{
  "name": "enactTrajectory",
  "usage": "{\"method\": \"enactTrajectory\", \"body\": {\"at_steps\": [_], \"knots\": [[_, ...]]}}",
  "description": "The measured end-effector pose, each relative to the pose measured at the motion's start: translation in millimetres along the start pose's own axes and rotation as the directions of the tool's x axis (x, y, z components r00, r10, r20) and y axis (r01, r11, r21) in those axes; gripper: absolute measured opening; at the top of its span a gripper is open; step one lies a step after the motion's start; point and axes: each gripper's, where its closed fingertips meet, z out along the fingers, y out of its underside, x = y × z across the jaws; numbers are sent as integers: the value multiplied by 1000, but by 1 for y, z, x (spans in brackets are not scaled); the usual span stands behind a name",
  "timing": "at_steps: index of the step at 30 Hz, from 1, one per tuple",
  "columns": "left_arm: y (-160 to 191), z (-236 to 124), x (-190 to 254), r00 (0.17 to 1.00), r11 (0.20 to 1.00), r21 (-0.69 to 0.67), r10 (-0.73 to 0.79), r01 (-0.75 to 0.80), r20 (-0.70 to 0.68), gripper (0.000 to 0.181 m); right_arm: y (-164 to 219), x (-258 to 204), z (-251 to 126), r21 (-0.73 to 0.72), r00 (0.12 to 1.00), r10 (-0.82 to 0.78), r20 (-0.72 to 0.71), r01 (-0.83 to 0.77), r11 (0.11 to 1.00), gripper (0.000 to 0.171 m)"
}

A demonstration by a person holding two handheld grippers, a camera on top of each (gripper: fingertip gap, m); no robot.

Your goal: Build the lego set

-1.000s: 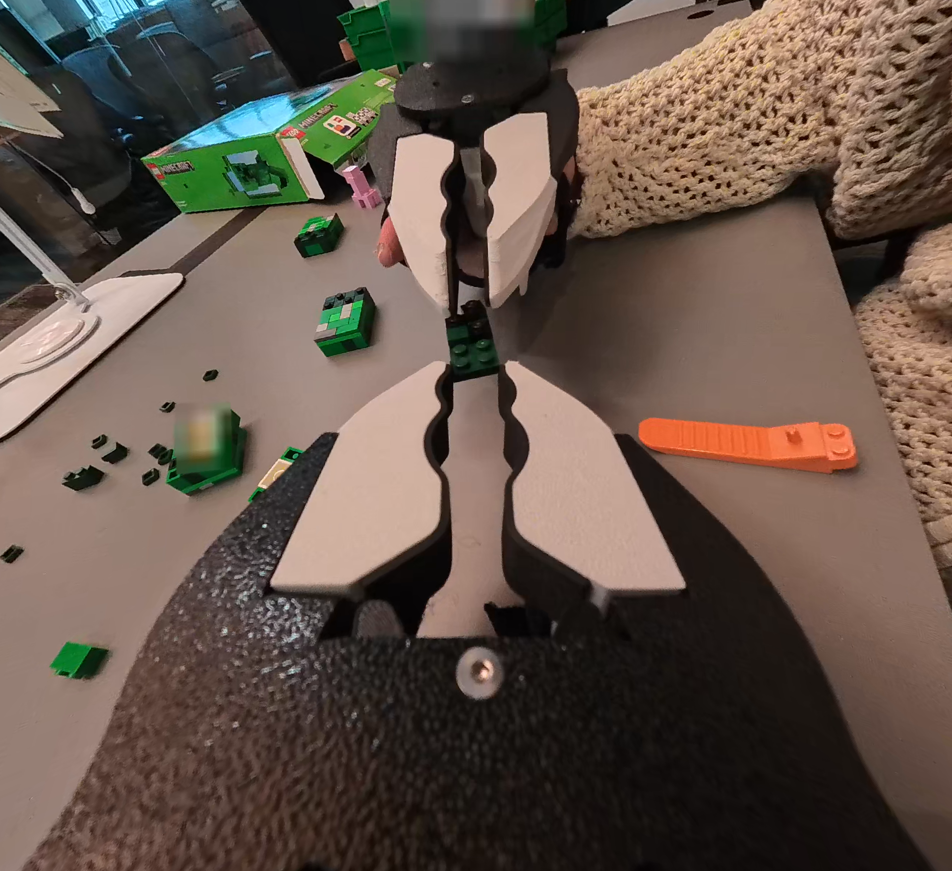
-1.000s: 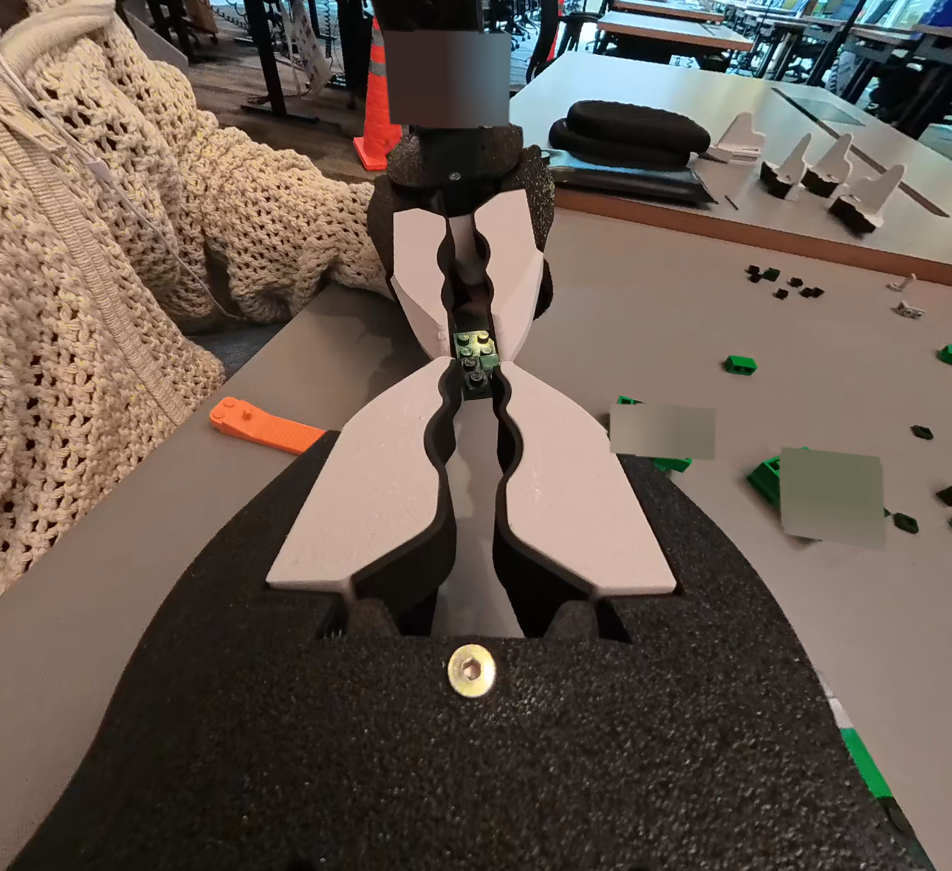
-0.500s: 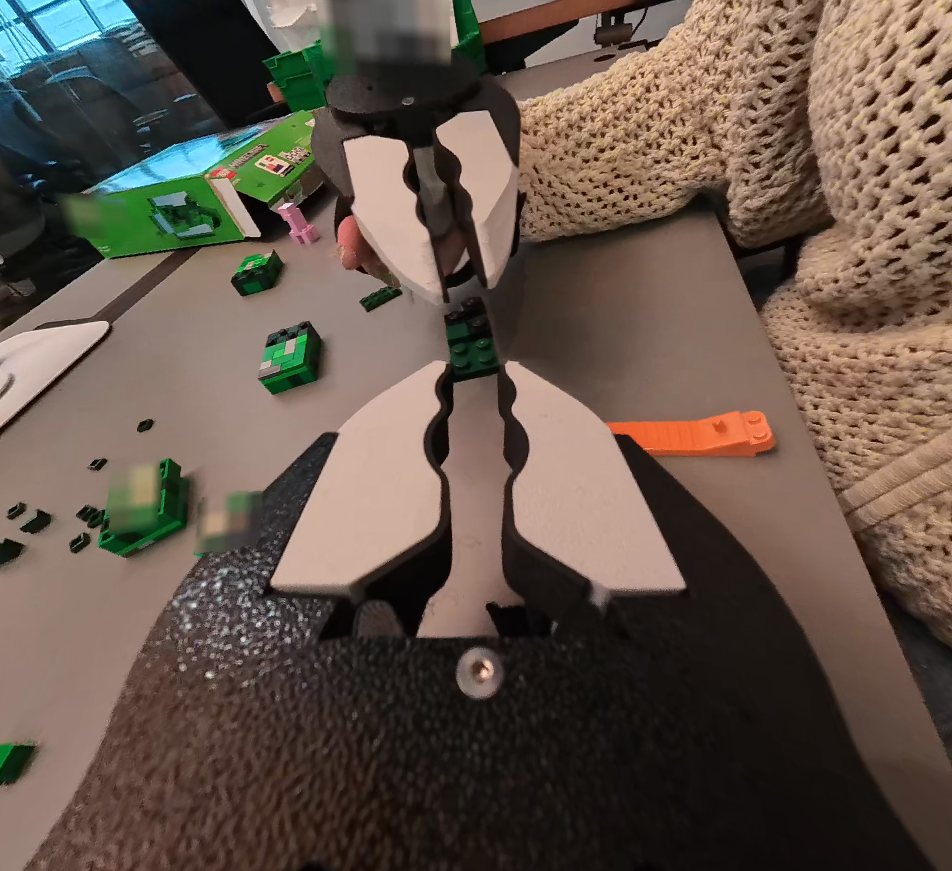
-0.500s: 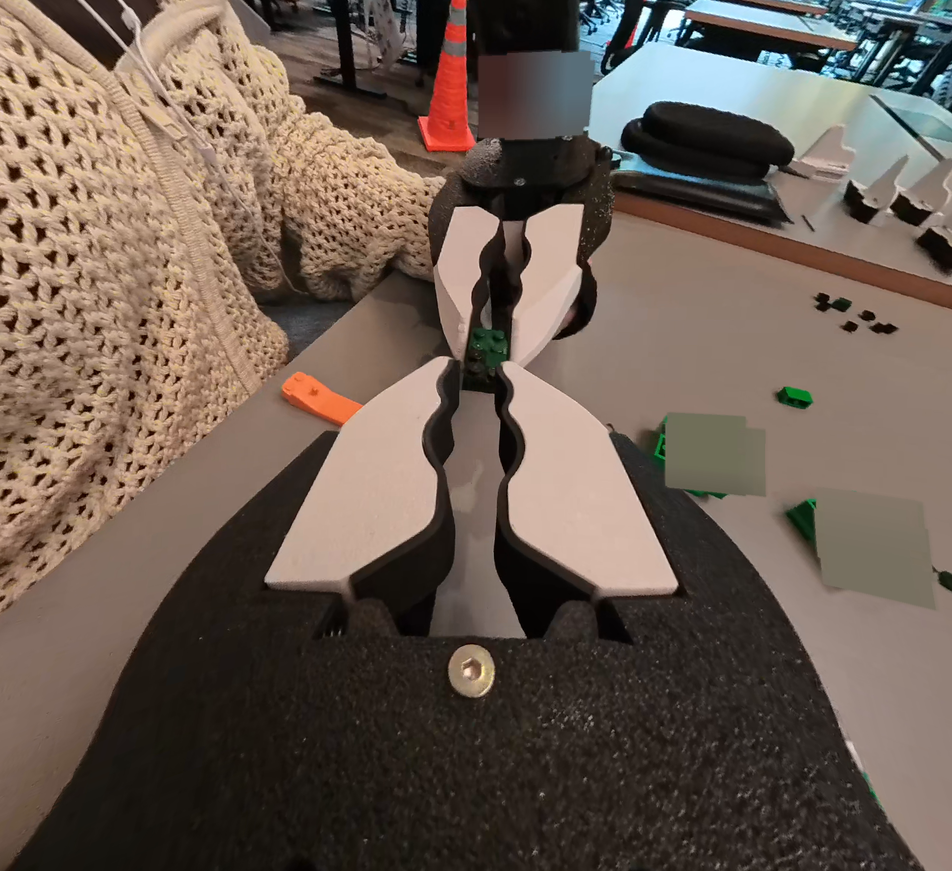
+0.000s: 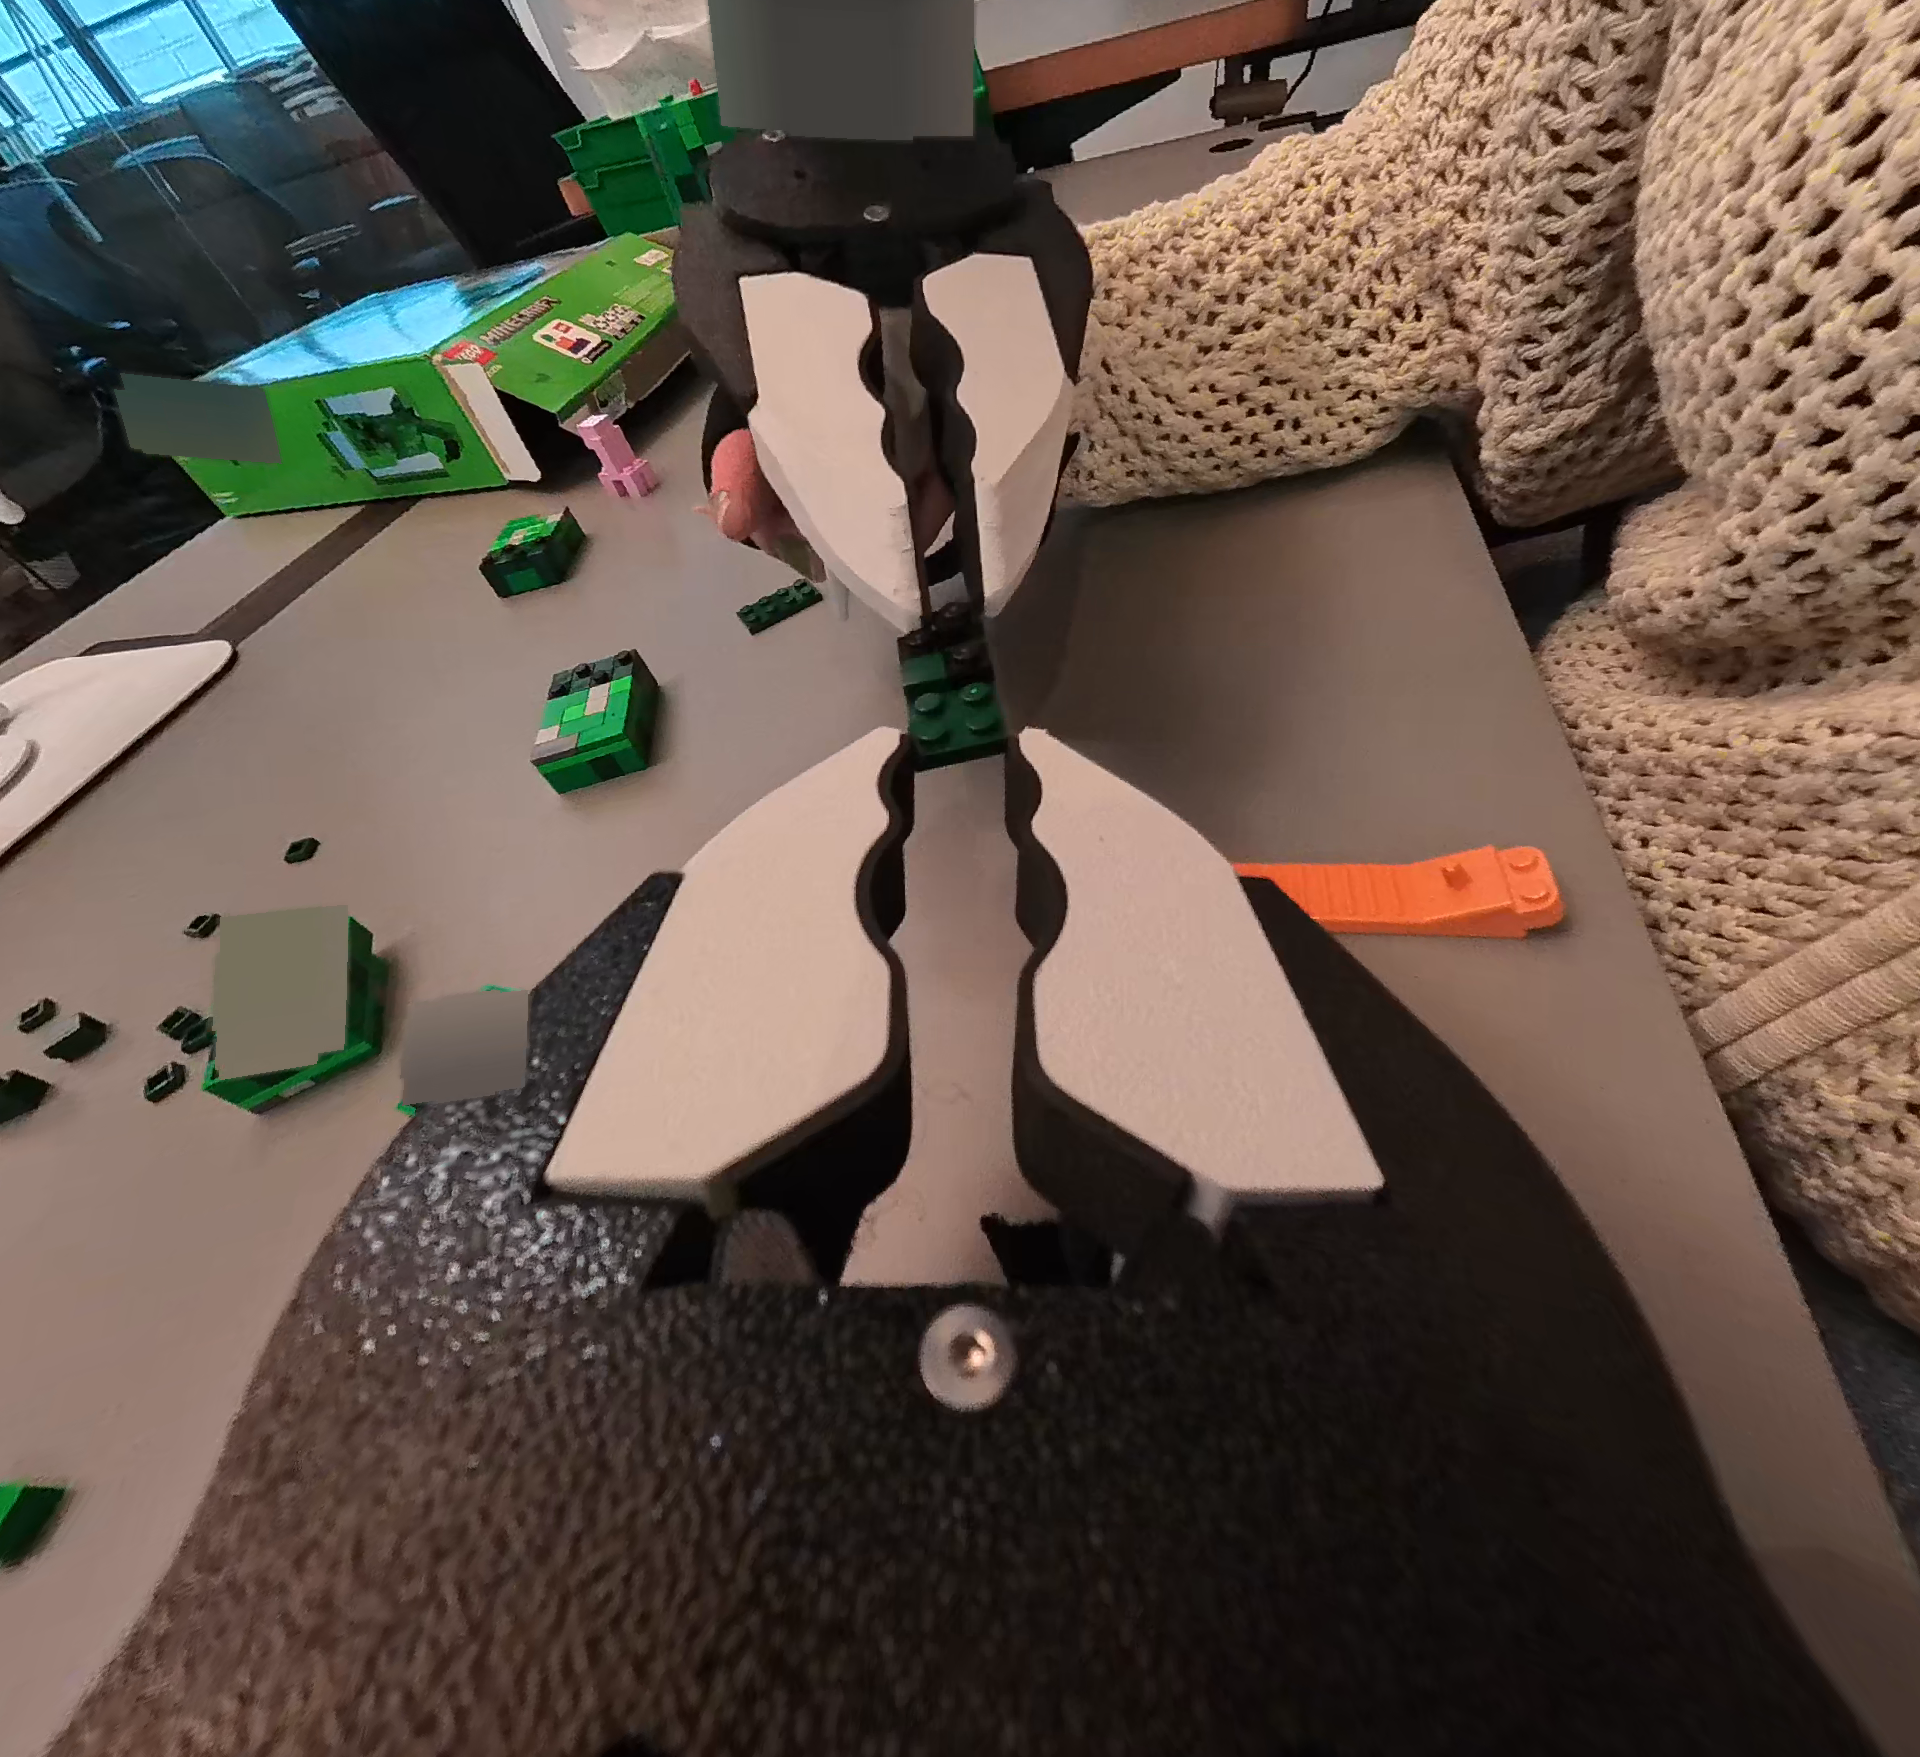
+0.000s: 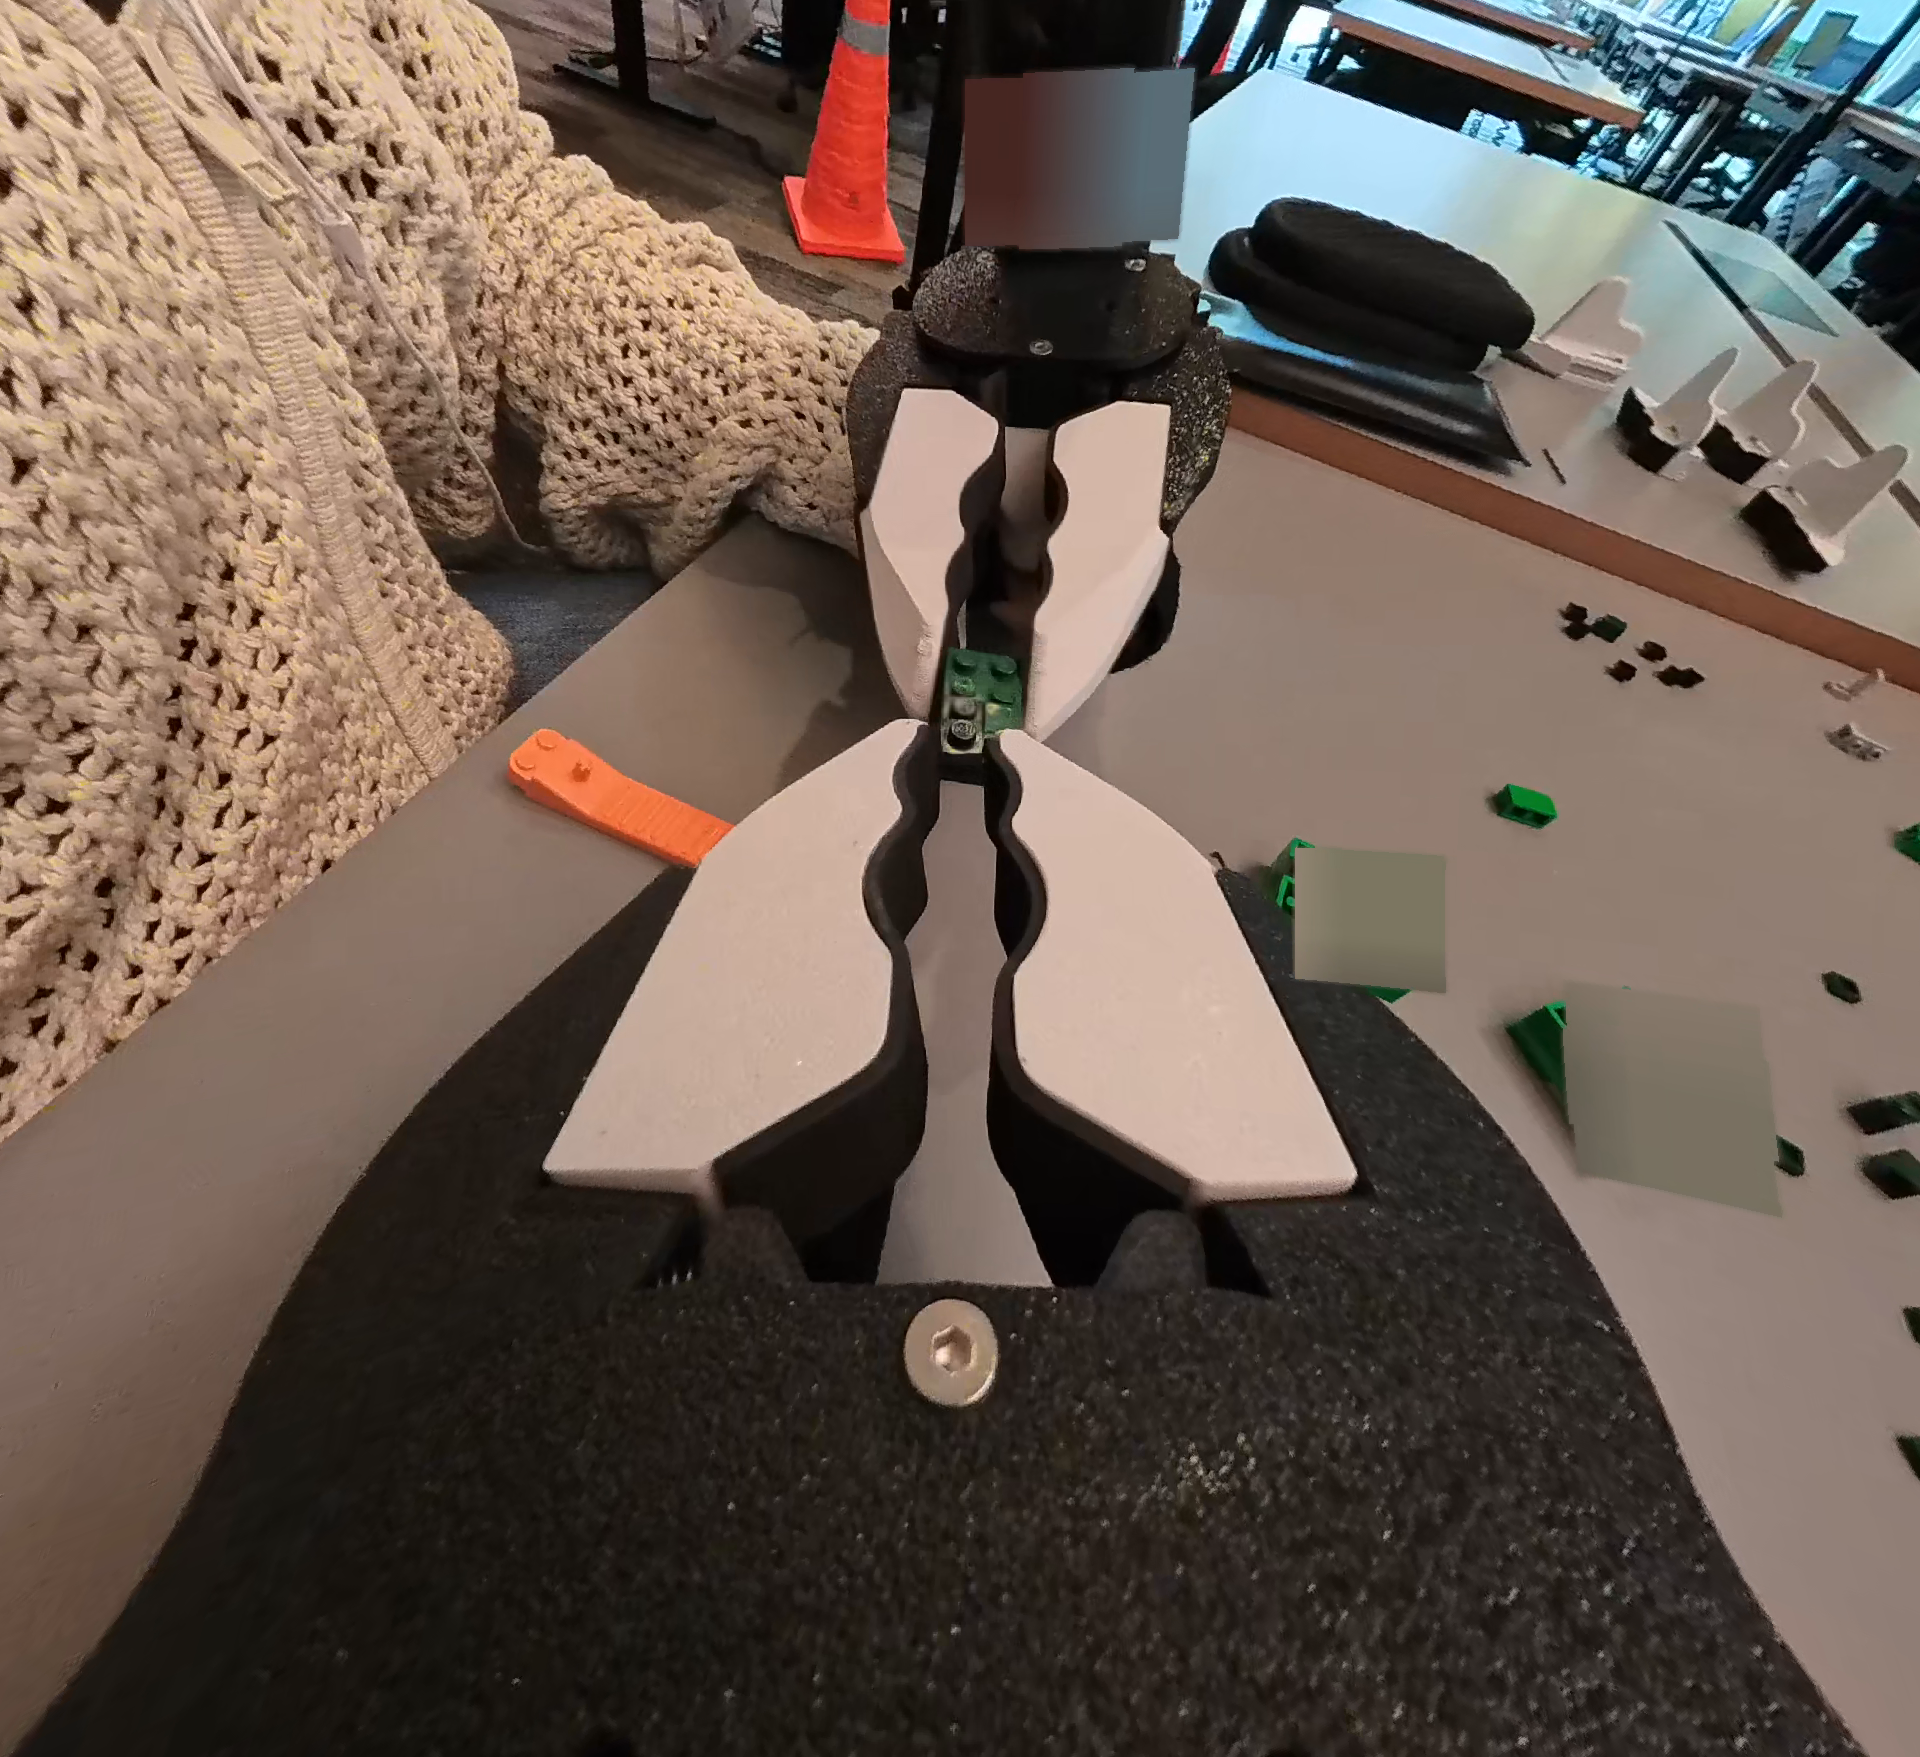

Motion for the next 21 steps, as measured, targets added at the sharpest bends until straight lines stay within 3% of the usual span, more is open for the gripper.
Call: {"method": "enactTrajectory", "body": {"at_steps": [21], "knots": [[8, 6, -3, 1000, 998, -65, 0, 1, 26, 16, 5, 9, 15, -100, 995, -22, -93, 13, 995, 7]]}}
